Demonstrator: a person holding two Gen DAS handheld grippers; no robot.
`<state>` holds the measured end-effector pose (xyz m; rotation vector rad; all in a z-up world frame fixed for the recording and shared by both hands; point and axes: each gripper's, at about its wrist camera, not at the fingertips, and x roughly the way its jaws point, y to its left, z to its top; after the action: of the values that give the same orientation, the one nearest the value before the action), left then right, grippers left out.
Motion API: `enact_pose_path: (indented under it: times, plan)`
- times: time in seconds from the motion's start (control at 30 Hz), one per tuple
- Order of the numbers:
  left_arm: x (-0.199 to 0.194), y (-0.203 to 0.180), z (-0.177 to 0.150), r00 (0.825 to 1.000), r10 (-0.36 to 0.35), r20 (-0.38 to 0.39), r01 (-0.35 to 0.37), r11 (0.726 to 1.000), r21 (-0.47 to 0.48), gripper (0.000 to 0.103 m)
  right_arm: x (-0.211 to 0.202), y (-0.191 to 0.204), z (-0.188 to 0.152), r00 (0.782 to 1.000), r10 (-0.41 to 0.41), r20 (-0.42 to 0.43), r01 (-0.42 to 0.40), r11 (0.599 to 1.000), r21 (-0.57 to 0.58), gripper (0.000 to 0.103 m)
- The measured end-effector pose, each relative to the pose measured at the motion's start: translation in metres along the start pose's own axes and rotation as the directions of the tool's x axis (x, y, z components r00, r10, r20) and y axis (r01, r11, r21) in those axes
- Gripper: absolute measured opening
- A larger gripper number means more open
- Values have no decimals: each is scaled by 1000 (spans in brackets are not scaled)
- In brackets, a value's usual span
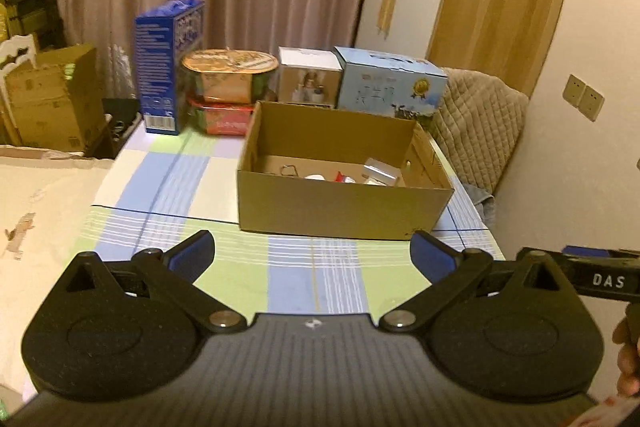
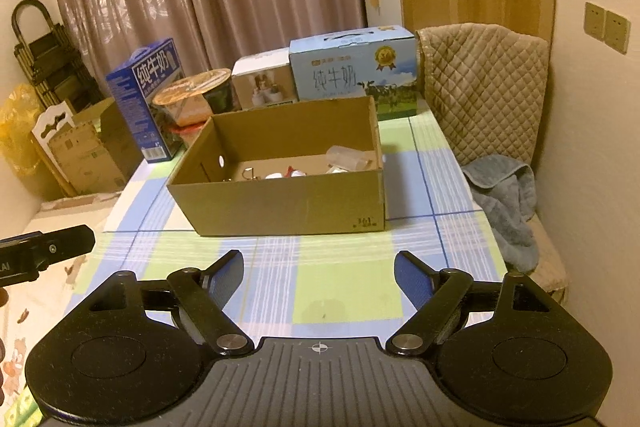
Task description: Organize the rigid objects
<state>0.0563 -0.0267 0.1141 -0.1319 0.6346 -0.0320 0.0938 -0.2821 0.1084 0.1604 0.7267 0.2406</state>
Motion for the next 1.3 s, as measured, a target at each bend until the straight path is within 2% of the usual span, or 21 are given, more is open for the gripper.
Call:
enact_pose_path:
  times: [0.13,0.23,0.6,1.3]
  plan:
    - [-13,3,-5,1000,1,-9,-1,1000,-14,102,-15,3,-9,1000,-5,6,5,1000,-13,80]
    - [-19,2,-10,1000,21,-10,-20,1000,9,102,-22,4,-13,1000,-5,3,6,1000,-3,80]
    - [-33,-3,-32,1000,2,-17,-2,999,35,102,-37,9,-30,999,-31,5,32,999,-28,81]
    - [-29,-14,-55,998,6,-61,-1,996,87,102,-42,11,-48,999,-39,12,40,998,-48,81]
